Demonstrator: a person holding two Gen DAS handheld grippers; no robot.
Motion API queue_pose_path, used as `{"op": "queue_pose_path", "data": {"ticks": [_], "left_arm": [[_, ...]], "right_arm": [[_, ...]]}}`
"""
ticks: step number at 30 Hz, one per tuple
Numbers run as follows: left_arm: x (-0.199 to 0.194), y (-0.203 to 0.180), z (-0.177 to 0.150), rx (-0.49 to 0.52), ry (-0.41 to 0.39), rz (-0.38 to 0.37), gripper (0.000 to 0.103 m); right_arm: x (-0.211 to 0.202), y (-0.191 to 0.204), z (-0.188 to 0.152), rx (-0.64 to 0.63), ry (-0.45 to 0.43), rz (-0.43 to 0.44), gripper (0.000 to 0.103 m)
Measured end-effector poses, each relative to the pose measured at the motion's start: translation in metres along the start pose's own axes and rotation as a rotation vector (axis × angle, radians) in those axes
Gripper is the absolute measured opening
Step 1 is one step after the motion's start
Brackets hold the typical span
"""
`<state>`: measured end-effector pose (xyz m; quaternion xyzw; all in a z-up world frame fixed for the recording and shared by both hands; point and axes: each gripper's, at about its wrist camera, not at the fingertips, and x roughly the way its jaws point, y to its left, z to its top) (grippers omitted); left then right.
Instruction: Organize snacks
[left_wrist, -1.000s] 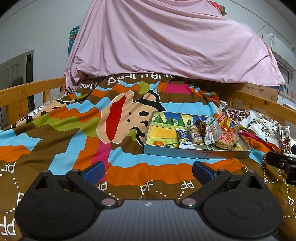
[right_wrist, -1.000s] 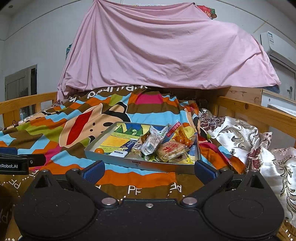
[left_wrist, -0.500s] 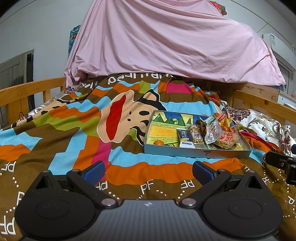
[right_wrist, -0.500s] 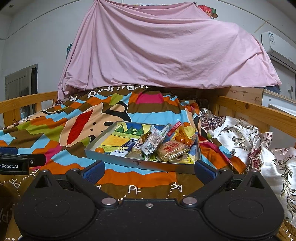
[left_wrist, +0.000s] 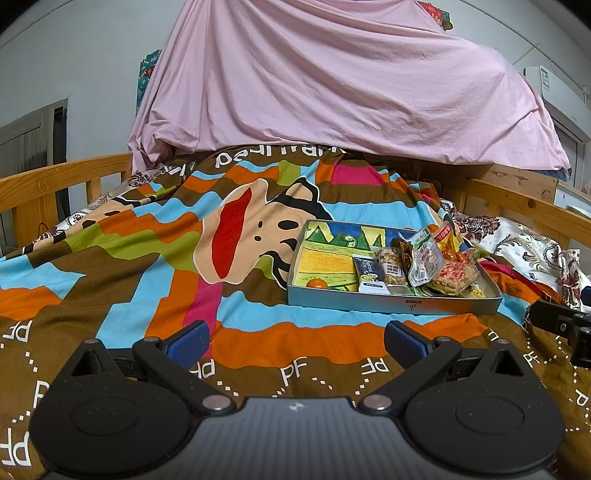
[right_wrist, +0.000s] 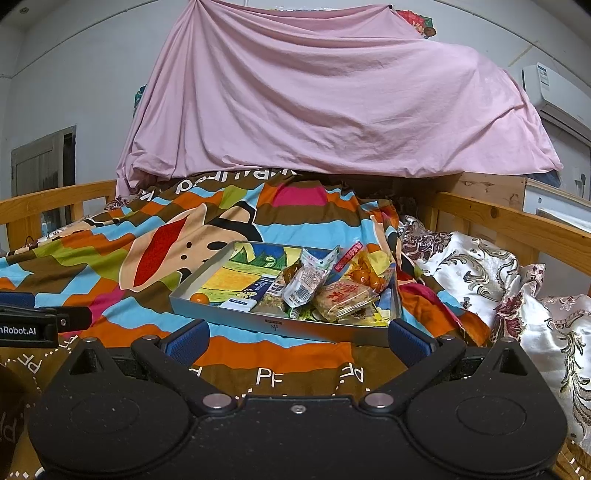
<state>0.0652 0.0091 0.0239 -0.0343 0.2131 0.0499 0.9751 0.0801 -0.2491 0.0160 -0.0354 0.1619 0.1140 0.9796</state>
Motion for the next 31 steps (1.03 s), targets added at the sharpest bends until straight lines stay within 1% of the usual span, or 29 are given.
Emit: {"op": "queue_pose_path", "data": {"ticks": [5,8,12,20,31], "left_arm": [[-0.0015,0.0005,-0.0046,0.001,0.012,0.04,0.103],[-0.0058,0.0021,-0.0049,-0.008,-0.007,0.038,0.103],[-0.0055,0.002,-0.0009,-0.019,-0.002,0.039,0.103],[-0.005,0.0013,0.0,-0.011,0.001,0.052,0.103],[-0.0038,0.001,0.0006,-0.011,0.001,0.051,0.103]], "right_arm": [[-0.0004,0.0002,-0.0003,-0.002,0.001,0.0,0.102],[-0.0008,0.0007,-0.001,-0.003,0.001,0.001,0.102],[0.0004,0.0027,-0.0013,-0.004,0.002,0.001,0.102],[0.0002,0.0033,-0.0015,-0.006,0.003,0.002,0.102],[0.0,0.004,-0.0017,-0.007,0.005,0.002,0.102]]}}
